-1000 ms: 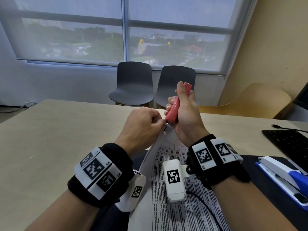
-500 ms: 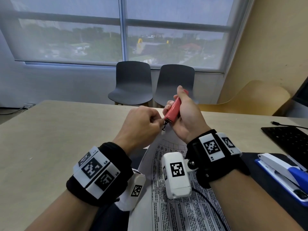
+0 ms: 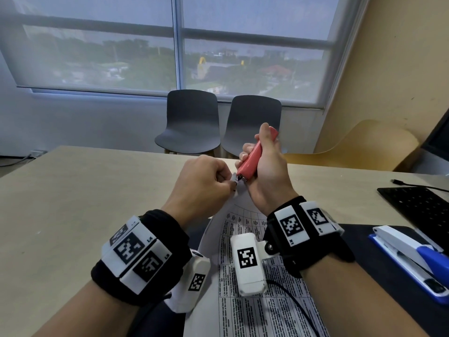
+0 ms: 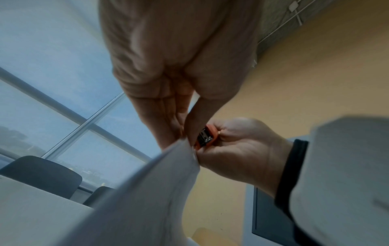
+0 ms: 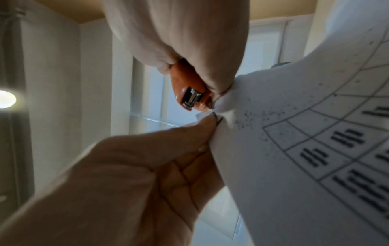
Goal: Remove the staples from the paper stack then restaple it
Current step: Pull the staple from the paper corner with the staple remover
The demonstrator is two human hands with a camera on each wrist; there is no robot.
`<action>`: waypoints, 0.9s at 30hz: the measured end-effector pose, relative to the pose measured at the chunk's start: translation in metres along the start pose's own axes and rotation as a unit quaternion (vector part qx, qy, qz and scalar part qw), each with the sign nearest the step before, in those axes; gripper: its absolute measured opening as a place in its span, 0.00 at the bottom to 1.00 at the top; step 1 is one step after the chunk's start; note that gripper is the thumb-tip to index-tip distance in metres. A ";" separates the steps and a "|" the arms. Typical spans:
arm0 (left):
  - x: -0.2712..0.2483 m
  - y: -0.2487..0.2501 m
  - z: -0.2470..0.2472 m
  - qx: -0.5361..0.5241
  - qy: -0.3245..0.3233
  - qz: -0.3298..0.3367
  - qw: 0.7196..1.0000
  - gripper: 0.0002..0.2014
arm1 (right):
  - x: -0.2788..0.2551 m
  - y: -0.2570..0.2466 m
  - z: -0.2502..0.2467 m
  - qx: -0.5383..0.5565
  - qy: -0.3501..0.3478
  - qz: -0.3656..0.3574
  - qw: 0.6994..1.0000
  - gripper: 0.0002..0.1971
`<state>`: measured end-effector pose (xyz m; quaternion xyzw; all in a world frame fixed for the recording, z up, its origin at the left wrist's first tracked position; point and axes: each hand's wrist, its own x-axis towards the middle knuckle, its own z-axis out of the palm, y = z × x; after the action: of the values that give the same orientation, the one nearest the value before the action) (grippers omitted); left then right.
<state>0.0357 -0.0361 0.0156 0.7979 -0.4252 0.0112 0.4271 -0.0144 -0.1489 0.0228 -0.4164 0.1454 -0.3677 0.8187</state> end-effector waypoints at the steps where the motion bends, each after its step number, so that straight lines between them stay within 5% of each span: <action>1: 0.000 0.001 0.000 0.005 0.000 -0.001 1.000 0.09 | -0.001 0.001 0.001 -0.008 -0.004 -0.006 1.000 0.13; 9: 0.000 -0.001 -0.001 0.001 0.011 -0.010 1.000 0.05 | -0.011 0.014 0.010 -0.065 -0.005 -0.133 0.989 0.09; 19: -0.001 0.001 0.002 -0.016 -0.002 0.030 0.999 0.05 | 0.007 -0.001 -0.001 0.006 0.032 0.075 0.997 0.15; 27: 0.008 -0.015 0.004 -0.101 0.012 -0.056 0.993 0.10 | 0.001 -0.023 -0.002 0.030 0.040 0.058 0.997 0.15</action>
<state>0.0494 -0.0397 0.0064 0.7727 -0.3738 -0.0463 0.5109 -0.0259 -0.1599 0.0393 -0.3680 0.1907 -0.3397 0.8443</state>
